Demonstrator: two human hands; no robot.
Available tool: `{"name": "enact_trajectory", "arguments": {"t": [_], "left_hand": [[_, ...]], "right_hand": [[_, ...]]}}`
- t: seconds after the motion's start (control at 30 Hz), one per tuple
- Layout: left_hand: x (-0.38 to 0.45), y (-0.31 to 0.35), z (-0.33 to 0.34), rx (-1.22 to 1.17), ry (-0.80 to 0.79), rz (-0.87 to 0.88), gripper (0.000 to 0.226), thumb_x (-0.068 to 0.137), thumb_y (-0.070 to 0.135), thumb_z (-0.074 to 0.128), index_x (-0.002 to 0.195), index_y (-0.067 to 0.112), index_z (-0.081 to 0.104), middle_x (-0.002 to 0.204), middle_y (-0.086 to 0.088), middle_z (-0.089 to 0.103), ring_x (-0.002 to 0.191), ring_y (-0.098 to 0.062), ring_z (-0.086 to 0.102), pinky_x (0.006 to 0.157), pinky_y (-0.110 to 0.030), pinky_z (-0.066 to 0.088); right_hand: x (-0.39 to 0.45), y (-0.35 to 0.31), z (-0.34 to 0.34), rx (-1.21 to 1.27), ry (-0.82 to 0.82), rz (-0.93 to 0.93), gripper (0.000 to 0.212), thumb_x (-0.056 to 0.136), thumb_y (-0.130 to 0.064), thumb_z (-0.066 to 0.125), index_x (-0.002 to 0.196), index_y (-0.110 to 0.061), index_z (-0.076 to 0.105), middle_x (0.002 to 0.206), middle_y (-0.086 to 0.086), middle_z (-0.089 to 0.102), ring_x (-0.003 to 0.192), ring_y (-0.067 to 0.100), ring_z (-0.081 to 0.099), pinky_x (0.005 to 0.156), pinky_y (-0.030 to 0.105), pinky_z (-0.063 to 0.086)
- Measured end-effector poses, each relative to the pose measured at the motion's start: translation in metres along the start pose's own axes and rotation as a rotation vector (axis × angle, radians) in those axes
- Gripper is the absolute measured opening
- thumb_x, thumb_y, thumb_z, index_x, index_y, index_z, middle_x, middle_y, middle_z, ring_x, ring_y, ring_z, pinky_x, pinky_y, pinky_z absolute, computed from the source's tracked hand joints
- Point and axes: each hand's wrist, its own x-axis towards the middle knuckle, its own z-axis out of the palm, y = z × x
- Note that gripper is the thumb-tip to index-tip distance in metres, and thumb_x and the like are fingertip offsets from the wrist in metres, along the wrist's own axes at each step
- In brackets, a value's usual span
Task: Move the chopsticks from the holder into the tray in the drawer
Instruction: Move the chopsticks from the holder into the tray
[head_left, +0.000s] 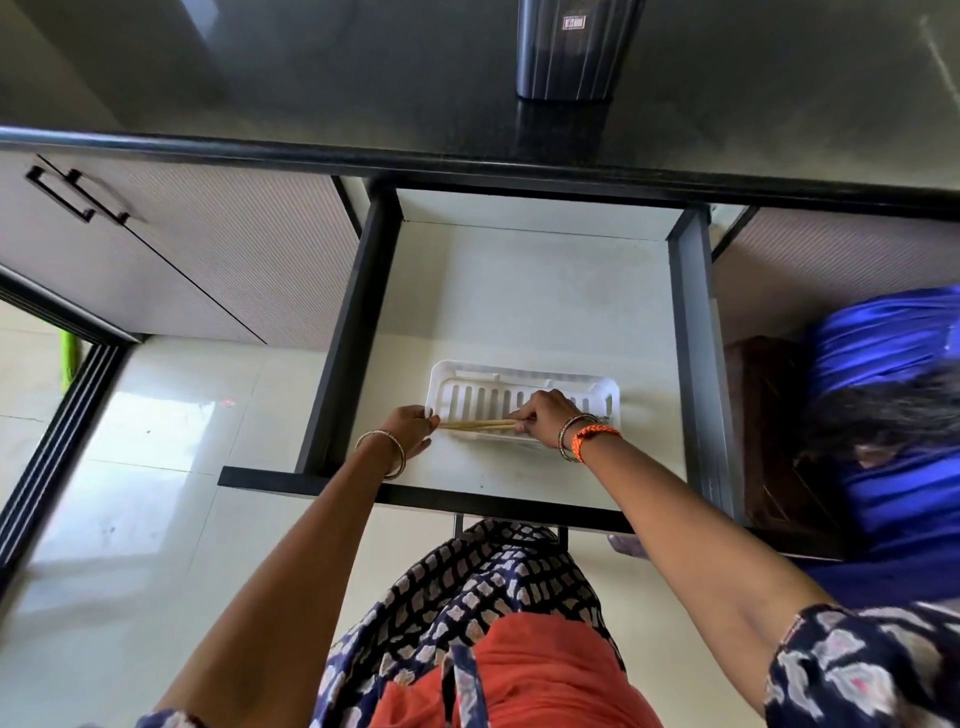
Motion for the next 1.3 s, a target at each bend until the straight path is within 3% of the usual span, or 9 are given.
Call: {"name": "enact_trajectory", "arguments": {"t": [0.23, 0.37, 0.5, 0.6, 0.8, 0.93, 1.17, 1.23, 1.3], "left_hand": [[-0.005, 0.003, -0.002, 0.074, -0.001, 0.071, 0.005, 0.092, 0.009, 0.049, 0.094, 0.011, 0.053, 0.071, 0.0, 0.046, 0.067, -0.007, 0.044, 0.069, -0.02, 0.044], [-0.004, 0.004, -0.002, 0.091, 0.005, 0.077, 0.006, 0.092, 0.009, 0.05, 0.09, 0.01, 0.055, 0.075, -0.003, 0.048, 0.067, -0.009, 0.045, 0.067, -0.019, 0.043], [-0.007, 0.005, -0.004, 0.155, 0.031, 0.114, 0.028, 0.09, 0.006, 0.052, 0.118, 0.0, 0.055, 0.116, -0.02, 0.057, 0.096, -0.025, 0.054, 0.088, -0.034, 0.048], [-0.019, 0.019, -0.007, 0.075, 0.072, 0.153, 0.04, 0.091, 0.006, 0.051, 0.13, 0.0, 0.046, 0.141, -0.014, 0.044, 0.117, -0.03, 0.051, 0.07, -0.022, 0.045], [-0.039, 0.138, -0.013, -0.007, 0.076, 0.505, 0.032, 0.09, 0.0, 0.046, 0.121, 0.004, 0.053, 0.108, -0.009, 0.057, 0.089, -0.017, 0.056, 0.066, -0.026, 0.048], [-0.046, 0.261, 0.006, 0.084, 0.068, 0.845, 0.028, 0.086, 0.0, 0.05, 0.109, 0.011, 0.06, 0.101, -0.003, 0.061, 0.078, -0.009, 0.057, 0.07, -0.028, 0.05], [-0.021, 0.405, 0.051, 0.465, 0.291, 1.177, 0.042, 0.082, 0.0, 0.05, 0.122, 0.01, 0.056, 0.123, -0.012, 0.062, 0.112, -0.023, 0.058, 0.099, -0.029, 0.045], [0.003, 0.421, 0.062, 0.646, 0.341, 1.204, 0.051, 0.081, 0.001, 0.05, 0.131, 0.01, 0.047, 0.138, -0.013, 0.049, 0.132, -0.027, 0.042, 0.111, -0.035, 0.035], [0.019, 0.424, 0.071, 0.76, 0.394, 1.181, 0.061, 0.083, 0.002, 0.05, 0.14, 0.012, 0.034, 0.151, -0.01, 0.03, 0.144, -0.028, 0.019, 0.117, -0.041, 0.023]], "right_hand": [[-0.001, 0.001, -0.001, -0.118, 0.001, -0.04, 0.027, 0.091, -0.022, 0.06, 0.115, -0.019, 0.07, 0.121, 0.006, 0.068, 0.108, 0.025, 0.063, 0.089, 0.032, 0.052], [-0.002, -0.002, -0.005, -0.18, 0.009, -0.086, 0.026, 0.092, -0.017, 0.058, 0.115, -0.021, 0.07, 0.122, 0.001, 0.067, 0.114, 0.024, 0.061, 0.092, 0.035, 0.052], [-0.003, 0.0, -0.006, -0.22, 0.018, -0.1, 0.033, 0.092, -0.004, 0.052, 0.116, -0.02, 0.069, 0.122, 0.003, 0.067, 0.115, 0.024, 0.06, 0.09, 0.035, 0.052], [-0.008, -0.011, -0.022, -0.226, 0.094, -0.145, 0.039, 0.09, 0.001, 0.045, 0.114, -0.019, 0.069, 0.123, 0.005, 0.066, 0.113, 0.025, 0.061, 0.088, 0.033, 0.052], [-0.016, -0.056, -0.163, -0.004, 0.622, -0.371, 0.032, 0.084, -0.001, 0.049, 0.095, -0.014, 0.076, 0.101, 0.007, 0.074, 0.097, 0.025, 0.067, 0.085, 0.035, 0.054], [0.001, -0.06, -0.295, 0.228, 0.942, -0.41, 0.026, 0.078, -0.002, 0.053, 0.087, -0.007, 0.077, 0.084, 0.009, 0.075, 0.072, 0.006, 0.064, 0.072, 0.013, 0.048], [0.094, -0.051, -0.452, 0.741, 1.109, -0.19, 0.017, 0.083, -0.002, 0.057, 0.091, -0.003, 0.073, 0.069, 0.007, 0.063, 0.045, 0.0, 0.055, 0.067, 0.03, 0.058], [0.125, -0.046, -0.463, 0.789, 1.104, -0.127, 0.014, 0.083, -0.002, 0.058, 0.086, -0.003, 0.071, 0.072, 0.011, 0.062, 0.042, 0.0, 0.054, 0.065, 0.03, 0.058], [0.154, -0.042, -0.465, 0.82, 1.123, -0.087, 0.016, 0.084, 0.0, 0.058, 0.091, 0.004, 0.072, 0.074, 0.012, 0.063, 0.033, -0.004, 0.053, 0.05, 0.016, 0.055]]}}
